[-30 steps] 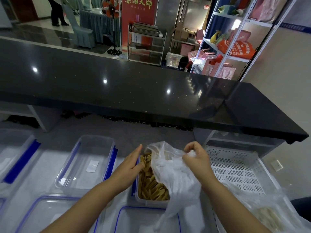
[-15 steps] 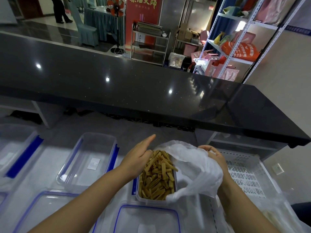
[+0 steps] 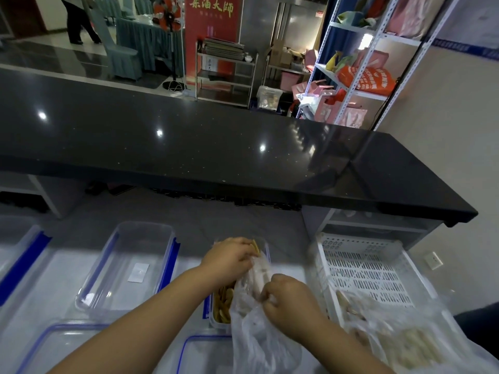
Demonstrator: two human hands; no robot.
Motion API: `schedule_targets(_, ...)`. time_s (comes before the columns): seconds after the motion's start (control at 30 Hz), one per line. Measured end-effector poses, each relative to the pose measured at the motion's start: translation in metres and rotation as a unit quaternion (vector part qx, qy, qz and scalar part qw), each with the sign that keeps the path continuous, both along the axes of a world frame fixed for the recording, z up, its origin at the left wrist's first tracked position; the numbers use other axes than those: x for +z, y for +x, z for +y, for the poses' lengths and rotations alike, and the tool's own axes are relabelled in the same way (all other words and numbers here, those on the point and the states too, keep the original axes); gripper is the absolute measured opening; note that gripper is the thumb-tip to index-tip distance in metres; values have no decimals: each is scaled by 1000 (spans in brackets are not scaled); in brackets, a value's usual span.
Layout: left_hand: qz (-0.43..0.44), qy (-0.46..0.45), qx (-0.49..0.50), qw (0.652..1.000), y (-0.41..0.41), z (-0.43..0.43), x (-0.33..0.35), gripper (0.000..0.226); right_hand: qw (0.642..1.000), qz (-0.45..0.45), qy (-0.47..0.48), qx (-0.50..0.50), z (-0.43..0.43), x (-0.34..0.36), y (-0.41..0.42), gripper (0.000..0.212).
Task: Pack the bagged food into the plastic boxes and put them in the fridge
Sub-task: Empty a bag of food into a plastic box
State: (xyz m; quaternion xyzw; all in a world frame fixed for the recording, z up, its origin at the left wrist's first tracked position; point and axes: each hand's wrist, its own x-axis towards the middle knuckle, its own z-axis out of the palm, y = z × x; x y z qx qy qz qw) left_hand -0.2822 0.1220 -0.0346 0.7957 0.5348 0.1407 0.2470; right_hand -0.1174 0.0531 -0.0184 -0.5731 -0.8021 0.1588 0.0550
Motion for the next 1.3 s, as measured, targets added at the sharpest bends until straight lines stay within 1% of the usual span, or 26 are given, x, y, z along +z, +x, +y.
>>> schedule_targets(0.07,-5,23,14,1000,-4,-3,-4,25,1000,-4,17,-4,-2,-3,2,26)
schedule_targets(0.17,-60,52,42,996,-11,-13,-6,17,998,17,43,-53,-5,-4,7,23)
schedule_targets(0.2,-82,59,48,994,-13,-17,-6,15,996,23,47,-70,-5,-4,7,29)
schedule_targets(0.3,-121,88,48,988,-21,-28,-8,11,994,28,45,-96,-3,-4,4,60)
schedule_targets(0.33,-128,101,40,986,-24,-31,-10,10,994,21,43,-102,-1,-4,2,64)
schedule_targets(0.37,-136,113,29,984,-25,-35,-11,10,993,13,42,-107,0,-4,1,61)
schedule_targets(0.47,-148,133,2,980,-26,-44,-12,12,992,10,63,-110,2,-5,-1,40)
schedule_targets(0.53,-146,138,-4,980,-25,-49,-12,13,991,9,88,-102,3,-8,-2,31)
schedule_targets(0.6,-149,135,-1,980,-26,-51,-14,13,989,12,106,-99,2,-11,-3,30)
schedule_targets(0.67,-154,130,5,979,-27,-53,-15,14,987,26,122,-98,2,-13,-1,34)
schedule_targets(0.73,-163,126,8,979,-27,-55,-15,15,985,30,139,-94,3,-15,2,31)
schedule_targets(0.83,-177,129,-3,976,-25,-59,-11,27,979,38,177,-98,3,-16,4,24)
schedule_targets(0.97,-179,151,-14,972,-24,-60,-8,21,970,47,221,-92,3,-8,7,17)
schedule_targets(1.03,-193,144,26,970,-26,-58,-7,21,963,55,249,-81,3,-4,9,16)
schedule_targets(1.13,-249,88,133,955,-30,-50,-5,13,955,69,282,-55,3,-2,14,15)
schedule_targets(1.2,-262,58,184,945,-33,-41,-6,20,947,79,310,-36,4,2,18,15)
schedule_targets(1.3,-255,29,211,943,-36,-30,-9,25,931,91,352,4,5,6,24,18)
